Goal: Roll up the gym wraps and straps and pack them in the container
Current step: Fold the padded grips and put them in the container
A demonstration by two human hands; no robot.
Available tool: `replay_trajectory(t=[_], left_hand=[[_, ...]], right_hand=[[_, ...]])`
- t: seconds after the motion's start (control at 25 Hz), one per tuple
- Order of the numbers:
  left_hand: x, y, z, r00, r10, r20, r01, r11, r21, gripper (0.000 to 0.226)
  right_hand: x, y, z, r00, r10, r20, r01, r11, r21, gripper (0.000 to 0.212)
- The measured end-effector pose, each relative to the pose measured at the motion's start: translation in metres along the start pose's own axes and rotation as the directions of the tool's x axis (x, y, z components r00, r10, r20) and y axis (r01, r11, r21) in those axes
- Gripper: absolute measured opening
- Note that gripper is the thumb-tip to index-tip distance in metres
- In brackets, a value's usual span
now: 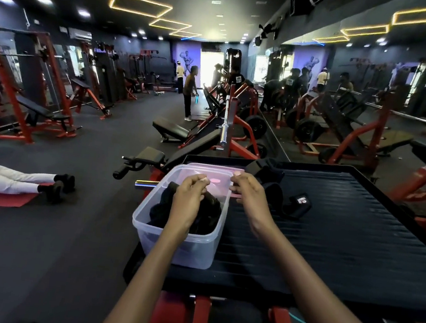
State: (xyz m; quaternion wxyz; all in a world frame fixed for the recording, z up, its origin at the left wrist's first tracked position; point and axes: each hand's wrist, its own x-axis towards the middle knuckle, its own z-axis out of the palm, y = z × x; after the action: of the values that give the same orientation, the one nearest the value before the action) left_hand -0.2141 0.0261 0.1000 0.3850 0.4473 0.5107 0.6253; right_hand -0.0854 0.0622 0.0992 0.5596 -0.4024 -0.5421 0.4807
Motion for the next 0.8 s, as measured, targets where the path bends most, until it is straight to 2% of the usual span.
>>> replay_trajectory(t=[0.08, 0.24, 0.32, 0.44, 0.6, 0.68, 0.8], left_hand=[[-0.009, -0.004, 0.017, 1.000, 0.004, -0.005, -0.004, 1.000, 0.004, 0.016], [-0.023, -0.018, 0.064, 0.999, 0.019, -0.029, -0.016, 0.997, 0.074, 0.012], [-0.031, -0.033, 0.091, 0.999, 0.019, -0.035, -0.015, 0.993, 0.118, 0.013], [-0.042, -0.064, 0.125, 0.999, -0.032, -0.043, 0.044, 0.947, 0.318, 0.022], [-0.043, -0.110, 0.143, 0.996, -0.004, -0.091, 0.063, 0.749, 0.659, 0.035], [-0.041, -0.125, 0.142, 0.996, -0.043, -0.077, 0.088, 0.584, 0.807, 0.048], [-0.042, -0.133, 0.142, 0.986, -0.154, -0.061, 0.113, 0.360, 0.926, 0.062]], right_hand=[[-0.008, -0.001, -0.019, 1.000, -0.019, -0.001, 0.019, 0.999, -0.038, 0.027], [-0.017, 0.002, -0.063, 0.999, -0.030, 0.023, 0.032, 0.998, -0.063, 0.013], [-0.017, 0.011, -0.088, 0.999, -0.022, 0.035, 0.026, 0.995, -0.097, 0.018], [-0.017, 0.025, -0.126, 0.999, 0.017, 0.046, -0.009, 0.984, -0.176, 0.022], [-0.016, 0.050, -0.181, 0.993, 0.082, 0.081, -0.054, 0.952, -0.300, 0.021], [-0.015, 0.066, -0.197, 0.990, 0.095, 0.100, -0.054, 0.933, -0.355, 0.021], [0.001, 0.079, -0.202, 0.986, 0.038, 0.162, 0.042, 0.886, -0.462, 0.027]])
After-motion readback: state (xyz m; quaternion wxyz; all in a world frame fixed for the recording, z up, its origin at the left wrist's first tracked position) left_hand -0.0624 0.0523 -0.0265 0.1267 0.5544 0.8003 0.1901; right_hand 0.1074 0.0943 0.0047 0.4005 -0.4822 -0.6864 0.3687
